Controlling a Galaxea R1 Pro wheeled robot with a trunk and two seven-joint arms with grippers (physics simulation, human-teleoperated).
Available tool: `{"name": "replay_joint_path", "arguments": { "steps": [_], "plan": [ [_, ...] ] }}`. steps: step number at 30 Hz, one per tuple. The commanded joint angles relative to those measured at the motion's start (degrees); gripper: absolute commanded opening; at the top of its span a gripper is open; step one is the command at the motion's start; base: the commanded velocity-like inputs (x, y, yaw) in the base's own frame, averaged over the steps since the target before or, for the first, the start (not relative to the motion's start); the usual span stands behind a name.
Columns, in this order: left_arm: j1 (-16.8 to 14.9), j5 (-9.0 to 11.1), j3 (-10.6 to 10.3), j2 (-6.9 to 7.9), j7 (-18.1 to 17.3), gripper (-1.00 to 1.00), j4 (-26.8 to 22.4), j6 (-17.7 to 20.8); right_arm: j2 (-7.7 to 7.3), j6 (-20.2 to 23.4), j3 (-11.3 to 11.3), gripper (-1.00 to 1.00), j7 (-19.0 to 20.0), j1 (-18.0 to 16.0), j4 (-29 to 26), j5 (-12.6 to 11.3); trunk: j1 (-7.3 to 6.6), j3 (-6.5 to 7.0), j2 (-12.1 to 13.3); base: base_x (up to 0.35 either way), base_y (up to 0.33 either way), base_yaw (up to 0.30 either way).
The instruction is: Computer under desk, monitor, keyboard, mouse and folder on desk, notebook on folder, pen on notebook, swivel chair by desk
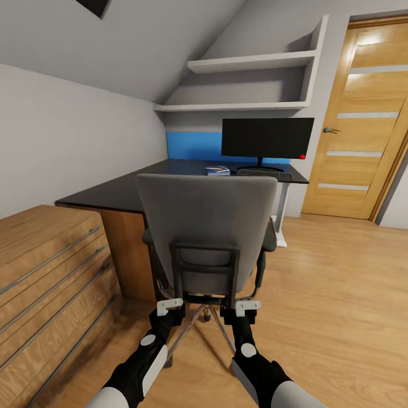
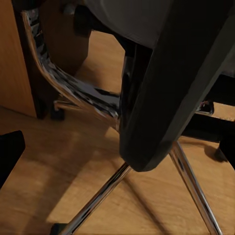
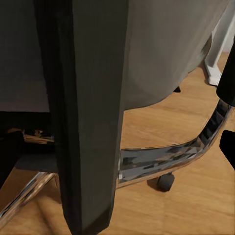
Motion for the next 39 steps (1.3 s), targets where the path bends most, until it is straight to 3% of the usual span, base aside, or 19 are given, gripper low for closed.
{"name": "replay_joint_path", "arguments": {
  "steps": [1,8,39],
  "plan": [
    [-0.04,0.59,-0.43,0.06,0.46,1.0,0.02,-0.26,-0.03,-0.26,0.49,1.0,-0.31,-0.06,0.06,-0.59,0.0,-0.06,-0.02,0.159,0.0,0.0],
    [-0.04,0.62,-0.43,0.06,0.46,1.0,0.04,-0.26,-0.07,-0.29,0.49,1.0,-0.37,-0.06,0.06,-0.59,0.0,-0.06,-0.02,0.176,0.0,0.0],
    [-0.04,0.66,-0.43,0.23,0.43,1.0,0.05,-0.33,-0.09,-0.26,0.49,1.0,-0.39,-0.06,0.06,-0.42,0.0,-0.06,-0.02,0.029,-0.032,0.0]
  ]
}}
